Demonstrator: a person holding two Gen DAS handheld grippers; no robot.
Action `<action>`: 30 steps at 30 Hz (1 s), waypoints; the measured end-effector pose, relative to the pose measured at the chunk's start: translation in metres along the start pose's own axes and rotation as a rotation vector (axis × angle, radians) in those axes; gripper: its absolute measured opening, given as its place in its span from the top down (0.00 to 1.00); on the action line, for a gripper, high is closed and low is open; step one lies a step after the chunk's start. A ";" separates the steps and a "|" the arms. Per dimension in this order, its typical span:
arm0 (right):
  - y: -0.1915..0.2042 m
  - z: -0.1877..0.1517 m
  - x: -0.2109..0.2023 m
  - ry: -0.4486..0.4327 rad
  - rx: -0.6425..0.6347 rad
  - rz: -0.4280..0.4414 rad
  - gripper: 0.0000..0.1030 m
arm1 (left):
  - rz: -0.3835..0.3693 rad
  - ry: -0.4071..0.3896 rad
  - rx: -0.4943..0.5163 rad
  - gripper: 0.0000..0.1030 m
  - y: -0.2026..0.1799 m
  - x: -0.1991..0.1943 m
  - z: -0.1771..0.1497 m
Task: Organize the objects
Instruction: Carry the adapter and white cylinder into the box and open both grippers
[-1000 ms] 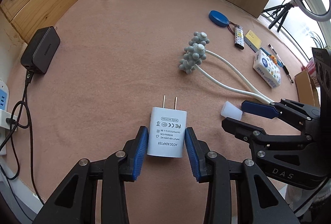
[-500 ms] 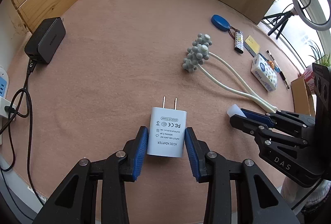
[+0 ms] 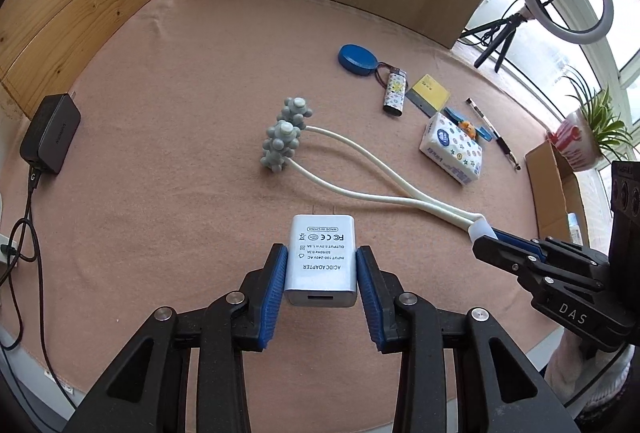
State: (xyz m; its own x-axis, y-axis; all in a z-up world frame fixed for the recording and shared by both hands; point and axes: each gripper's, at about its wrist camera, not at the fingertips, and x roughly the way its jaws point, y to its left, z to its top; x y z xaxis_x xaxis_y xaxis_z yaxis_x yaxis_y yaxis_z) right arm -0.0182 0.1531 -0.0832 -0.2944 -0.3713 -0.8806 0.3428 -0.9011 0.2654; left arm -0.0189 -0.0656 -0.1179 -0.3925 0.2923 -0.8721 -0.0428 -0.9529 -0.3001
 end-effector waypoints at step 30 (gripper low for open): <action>-0.197 -0.086 -0.163 -0.237 0.395 -0.297 0.88 | -0.338 0.017 0.459 0.63 -0.316 0.035 0.028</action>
State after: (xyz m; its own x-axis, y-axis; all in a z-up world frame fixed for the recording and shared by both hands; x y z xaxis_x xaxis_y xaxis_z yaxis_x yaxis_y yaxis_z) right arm 0.0385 0.4106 -0.0261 -0.5357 -0.0872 -0.8399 -0.1335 -0.9734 0.1862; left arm -0.0443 0.2430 -0.0427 -0.2727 0.5850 -0.7638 -0.5601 -0.7420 -0.3684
